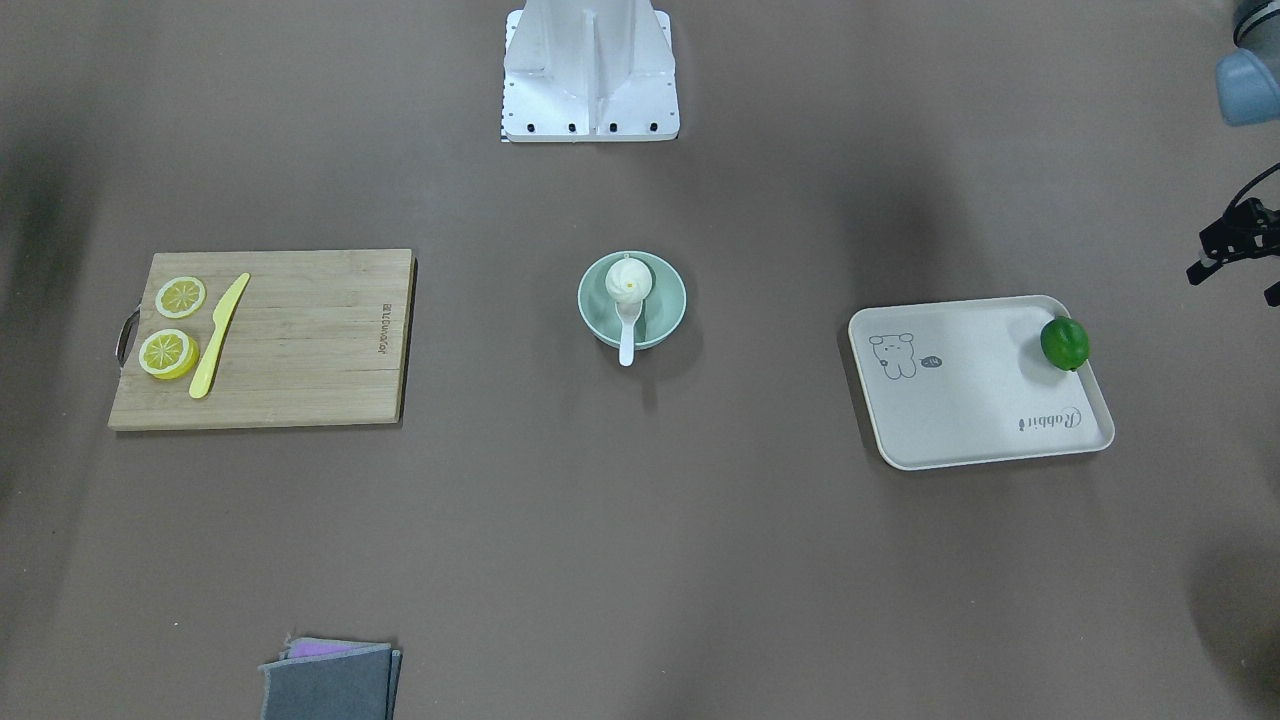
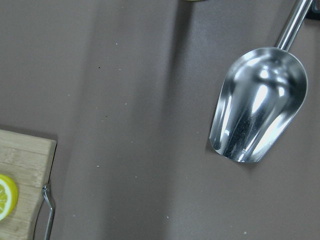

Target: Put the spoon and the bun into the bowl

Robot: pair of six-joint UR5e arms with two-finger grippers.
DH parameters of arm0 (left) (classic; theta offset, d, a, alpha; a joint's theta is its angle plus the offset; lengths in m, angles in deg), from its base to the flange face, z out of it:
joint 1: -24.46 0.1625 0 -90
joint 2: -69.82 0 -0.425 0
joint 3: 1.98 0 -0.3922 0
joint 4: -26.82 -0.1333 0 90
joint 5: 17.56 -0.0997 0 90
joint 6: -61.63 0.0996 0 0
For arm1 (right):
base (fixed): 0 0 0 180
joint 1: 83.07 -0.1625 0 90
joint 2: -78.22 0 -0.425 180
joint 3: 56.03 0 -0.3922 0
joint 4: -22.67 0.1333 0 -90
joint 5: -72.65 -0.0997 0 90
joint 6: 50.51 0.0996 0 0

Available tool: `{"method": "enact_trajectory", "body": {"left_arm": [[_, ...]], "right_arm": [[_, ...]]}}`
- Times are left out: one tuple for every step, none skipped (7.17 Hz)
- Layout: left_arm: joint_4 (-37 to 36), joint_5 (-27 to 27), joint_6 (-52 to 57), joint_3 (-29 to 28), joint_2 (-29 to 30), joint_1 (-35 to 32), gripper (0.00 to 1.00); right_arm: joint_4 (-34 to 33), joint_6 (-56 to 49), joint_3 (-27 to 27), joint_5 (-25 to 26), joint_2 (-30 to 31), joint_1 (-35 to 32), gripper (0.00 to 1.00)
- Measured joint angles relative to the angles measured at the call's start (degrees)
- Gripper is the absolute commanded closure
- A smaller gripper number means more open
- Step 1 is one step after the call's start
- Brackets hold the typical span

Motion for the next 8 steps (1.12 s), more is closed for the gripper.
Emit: {"method": "enact_trajectory", "body": {"left_arm": [[-1.55,-0.22,0.00,0.11,0.02,0.00,0.02],[-2.42,-0.56,0.00,0.08,0.02,0.05,0.02],[-2.79,-1.02,0.00,-0.03,-0.03,0.11,0.02],[-2.91,-1.45,0.02,0.02,-0.18,0.10,0.02],[-2.92,-1.63,0.06,0.21,-0.62,0.07,0.02],[-2.92,-1.69,0.08,0.44,-1.20,0.03,0.02],[-2.92,-1.71,0.07,0.50,-1.50,0.07,0.02],[-2.91,-1.72,0.05,0.48,-1.58,0.16,0.02]], "right_arm": [[-0.04,0.37,0.13,-1.60,0.53,-0.03,0.00],[-0.03,0.55,0.21,-2.62,1.13,-0.11,0.00],[0.04,0.47,0.26,-2.94,1.75,-0.35,0.00],[0.07,0.21,0.28,-3.03,2.31,-0.70,0.00],[0.09,0.06,0.23,-2.94,2.65,-0.93,0.00],[0.12,-0.03,0.07,-2.70,2.80,-1.03,0.00],[0.13,-0.09,0.04,-2.29,2.84,-1.05,0.00],[0.14,-0.14,0.10,-1.57,2.86,-1.08,0.00]]}}
